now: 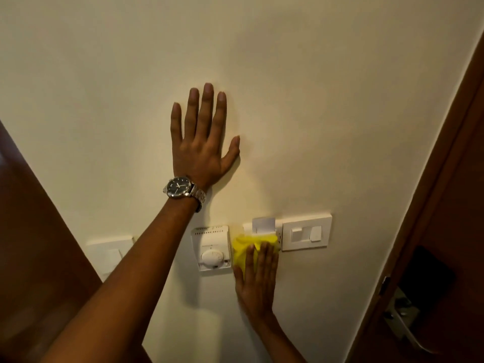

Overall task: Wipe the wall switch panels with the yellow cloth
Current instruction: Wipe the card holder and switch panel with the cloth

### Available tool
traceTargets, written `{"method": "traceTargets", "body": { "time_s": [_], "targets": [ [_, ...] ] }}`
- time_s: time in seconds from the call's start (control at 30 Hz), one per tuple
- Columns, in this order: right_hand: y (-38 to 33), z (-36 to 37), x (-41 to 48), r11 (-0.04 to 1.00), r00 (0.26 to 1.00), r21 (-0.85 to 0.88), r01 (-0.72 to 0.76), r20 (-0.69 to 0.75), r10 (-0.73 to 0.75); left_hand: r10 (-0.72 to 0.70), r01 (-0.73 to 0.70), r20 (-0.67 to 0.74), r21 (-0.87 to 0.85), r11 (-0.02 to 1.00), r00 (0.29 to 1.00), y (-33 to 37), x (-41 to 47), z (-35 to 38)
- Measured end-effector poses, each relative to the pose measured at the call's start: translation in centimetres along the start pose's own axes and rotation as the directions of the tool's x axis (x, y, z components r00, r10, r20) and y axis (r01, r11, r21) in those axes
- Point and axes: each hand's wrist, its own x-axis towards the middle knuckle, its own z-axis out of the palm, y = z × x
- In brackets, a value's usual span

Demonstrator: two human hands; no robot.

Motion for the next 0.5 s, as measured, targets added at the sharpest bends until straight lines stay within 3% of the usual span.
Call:
{"method": "traceTargets", "body": {
  "time_s": [0.1,0.27,0.5],
  "targets": [
    [-1.2,-0.1,3.0,1.0,0.999,0.005,0.003,-0.055,-0.003,-0.004,0.004,-0.006,0.006,1.0,1.0,0.0,0.1,0.4],
    [1.4,0.0,-0.7,0.986,0.987,-0.075,0.15,-0.052,-0.154,-0.007,0.007,0.018,-0.001,1.0,1.0,0.0,0.1,0.2],
    [-0.7,-1.8,1.9,0.999,1.0,-0.032,0.023,-0.014,-0.023,-0.021,0.021,0.008,0.005,1.0,1.0,-0.1,0.3,0.4]
  ]
}}
